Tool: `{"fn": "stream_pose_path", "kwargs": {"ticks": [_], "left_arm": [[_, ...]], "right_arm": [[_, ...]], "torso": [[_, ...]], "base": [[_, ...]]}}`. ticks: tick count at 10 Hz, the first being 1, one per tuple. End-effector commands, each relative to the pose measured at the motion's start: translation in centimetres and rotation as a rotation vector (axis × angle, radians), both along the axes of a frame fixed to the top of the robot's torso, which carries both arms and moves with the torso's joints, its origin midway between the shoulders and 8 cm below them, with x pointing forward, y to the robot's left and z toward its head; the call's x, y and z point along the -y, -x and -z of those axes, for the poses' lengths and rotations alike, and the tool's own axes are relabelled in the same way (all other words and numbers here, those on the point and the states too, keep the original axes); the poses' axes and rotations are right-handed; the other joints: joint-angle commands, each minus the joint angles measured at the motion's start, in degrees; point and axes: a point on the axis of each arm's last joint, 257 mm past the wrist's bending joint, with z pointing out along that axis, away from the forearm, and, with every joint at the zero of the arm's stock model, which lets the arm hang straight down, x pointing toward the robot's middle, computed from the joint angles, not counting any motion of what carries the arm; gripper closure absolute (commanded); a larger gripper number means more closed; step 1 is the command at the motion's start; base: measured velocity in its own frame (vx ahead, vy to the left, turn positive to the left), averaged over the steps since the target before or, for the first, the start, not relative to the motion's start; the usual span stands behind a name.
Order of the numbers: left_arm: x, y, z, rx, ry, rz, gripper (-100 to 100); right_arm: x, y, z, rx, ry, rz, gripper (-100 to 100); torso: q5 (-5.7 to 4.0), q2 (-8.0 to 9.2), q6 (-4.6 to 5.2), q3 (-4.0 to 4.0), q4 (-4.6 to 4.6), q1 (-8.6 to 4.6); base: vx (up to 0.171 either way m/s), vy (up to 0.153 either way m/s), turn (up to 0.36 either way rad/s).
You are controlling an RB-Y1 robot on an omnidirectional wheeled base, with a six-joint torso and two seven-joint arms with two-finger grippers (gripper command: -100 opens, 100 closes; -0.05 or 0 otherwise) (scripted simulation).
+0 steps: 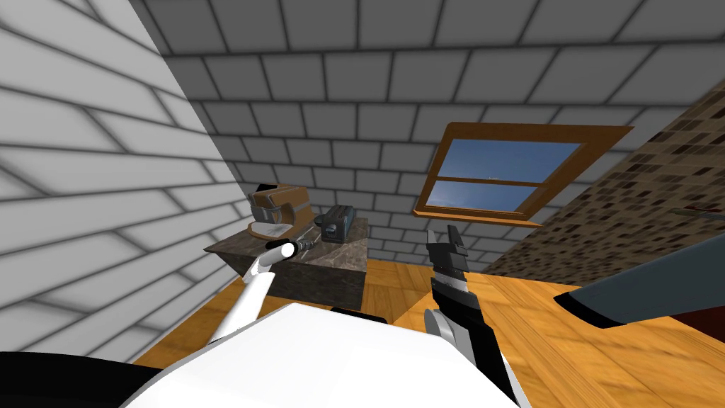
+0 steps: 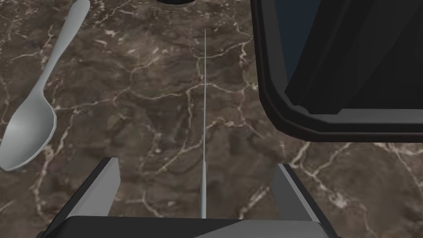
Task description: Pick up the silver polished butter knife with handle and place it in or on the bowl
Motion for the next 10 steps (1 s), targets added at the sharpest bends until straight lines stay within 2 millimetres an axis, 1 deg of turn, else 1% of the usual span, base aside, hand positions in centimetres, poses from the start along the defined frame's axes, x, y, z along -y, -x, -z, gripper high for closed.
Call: {"fn": "stream_pose_path", "kwargs": {"ticks": [1,2,3,4,5,6,10], "left_arm": [[0.0,0.0,0.0,0.000,0.000,0.000,-100],[0.0,0.0,0.1,-0.003,0.005,0.000,0],[0.4,-0.2,1.0,-0.003,0.004,-0.001,-100],[0.6,-0.2,1.4,-0.003,0.004,-0.002,-100],[0.5,-0.2,1.3,-0.005,0.006,-0.001,-100],[0.5,-0.2,1.3,-0.003,0.004,-0.001,100],[0.6,-0.2,1.3,-0.002,0.010,-0.004,100]], "right_arm": [[0.0,0.0,0.0,0.000,0.000,0.000,0],[0.0,0.0,0.0,0.000,0.000,0.000,0],[0.0,0.0,0.0,0.000,0.000,0.000,0],[0.0,0.0,0.0,0.000,0.000,0.000,0],[0.0,0.0,0.0,0.000,0.000,0.000,0],[0.0,0.0,0.0,0.000,0.000,0.000,0],[0.0,0.0,0.0,0.000,0.000,0.000,0]], "torso": [[0.00,0.00,0.00,0.00,0.00,0.00],[0.01,0.03,0.00,0.02,0.00,0.03],[0.01,0.06,0.00,0.03,0.01,0.06],[0.03,-0.09,0.00,-0.05,-0.02,0.13],[0.04,-0.21,0.00,-0.12,-0.05,0.18],[0.03,-0.08,-0.01,-0.06,-0.03,0.12],[-0.02,0.03,0.03,0.00,-0.02,0.08]], "base": [[0.007,-0.007,0.000],[0.000,0.000,0.000],[0.053,0.021,-0.004],[0.087,0.033,-0.011],[0.029,0.010,0.000],[0.000,0.000,0.000],[0.000,0.000,0.000]]}}
